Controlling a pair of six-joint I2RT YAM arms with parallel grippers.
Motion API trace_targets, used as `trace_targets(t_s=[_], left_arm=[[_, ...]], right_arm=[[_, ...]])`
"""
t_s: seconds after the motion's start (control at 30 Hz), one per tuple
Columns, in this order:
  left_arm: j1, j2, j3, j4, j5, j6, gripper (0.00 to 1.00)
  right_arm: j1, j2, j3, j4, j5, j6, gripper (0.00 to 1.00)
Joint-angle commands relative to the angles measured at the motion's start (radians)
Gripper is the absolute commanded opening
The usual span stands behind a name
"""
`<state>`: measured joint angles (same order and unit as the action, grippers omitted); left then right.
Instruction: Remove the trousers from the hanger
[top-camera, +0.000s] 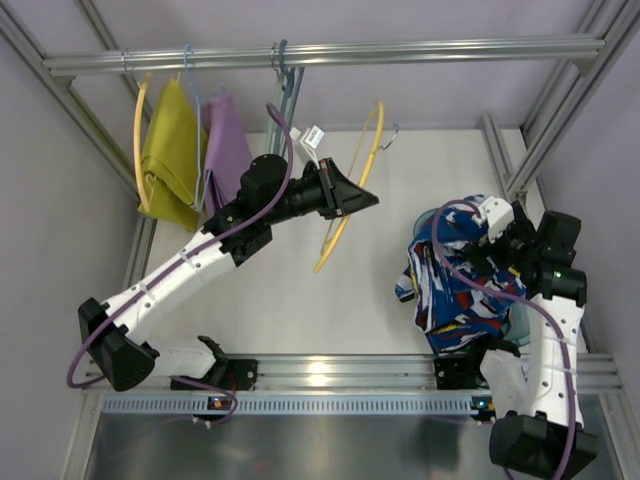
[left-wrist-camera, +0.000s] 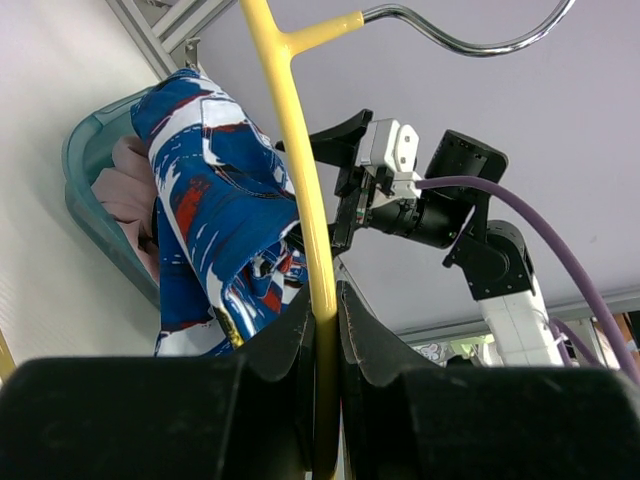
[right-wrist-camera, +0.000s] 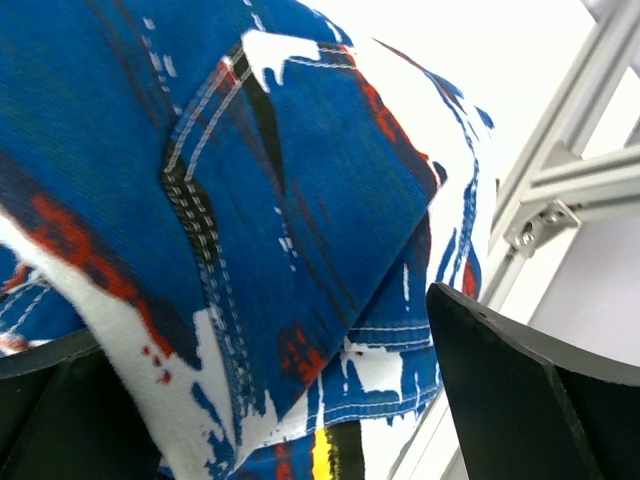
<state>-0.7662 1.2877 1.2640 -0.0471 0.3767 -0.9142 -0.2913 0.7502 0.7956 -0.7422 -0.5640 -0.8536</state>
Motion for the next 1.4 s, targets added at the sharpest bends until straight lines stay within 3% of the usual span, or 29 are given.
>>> trace_targets(t_s=[0.0, 0.3, 0.7, 0.8, 0.87, 0.93, 1.0, 1.03, 1.13, 1.27, 1.37], left_arm=[[0.004, -0.005, 0.034, 0.113, -0.004, 0.026, 0.0], [0.004, -0.018, 0.025, 0.113, 0.001, 0.051, 0.0], [0.004, -0.036, -0.002, 0.113, -0.013, 0.029, 0.0], [0.004, -0.028, 0.0, 0.125, -0.019, -0.031, 0.0], [0.004, -0.024, -0.002, 0.148, -0.041, -0.067, 0.0], [0.002, -0.016, -0.002, 0.159, -0.097, -0.104, 0.0], [0.001, -0.005, 0.002, 0.159, -0.166, -0.158, 0.0], [0.001, -0.002, 0.002, 0.159, -0.186, -0.172, 0.0], [-0.011, 0.005, 0.0, 0.159, -0.294, -0.187, 0.0], [-0.03, 0.031, 0.011, 0.162, -0.354, -0.207, 0.0], [-0.041, 0.058, 0.026, 0.162, -0.366, -0.21, 0.0]], right_arm=[[-0.02, 0.003, 0.054, -0.126, -0.12, -0.061, 0.99], [-0.043, -0.048, 0.125, -0.186, -0.171, -0.068, 0.99], [-0.045, -0.014, 0.309, -0.508, -0.324, -0.165, 0.99], [-0.046, -0.023, 0.369, -0.41, -0.404, 0.057, 0.99], [-0.045, -0.018, 0.416, -0.323, -0.444, 0.308, 0.99], [-0.043, -0.017, 0.427, -0.134, -0.476, 0.592, 0.99], [-0.042, -0.029, 0.401, 0.077, -0.482, 0.777, 0.98], [-0.037, -0.032, 0.372, 0.152, -0.478, 0.958, 0.97], [-0.016, -0.035, 0.323, 0.341, -0.444, 1.191, 0.94], [0.078, -0.008, 0.271, 0.492, -0.36, 1.366, 0.9], [0.254, 0.043, 0.271, 0.547, -0.249, 1.393, 0.88]])
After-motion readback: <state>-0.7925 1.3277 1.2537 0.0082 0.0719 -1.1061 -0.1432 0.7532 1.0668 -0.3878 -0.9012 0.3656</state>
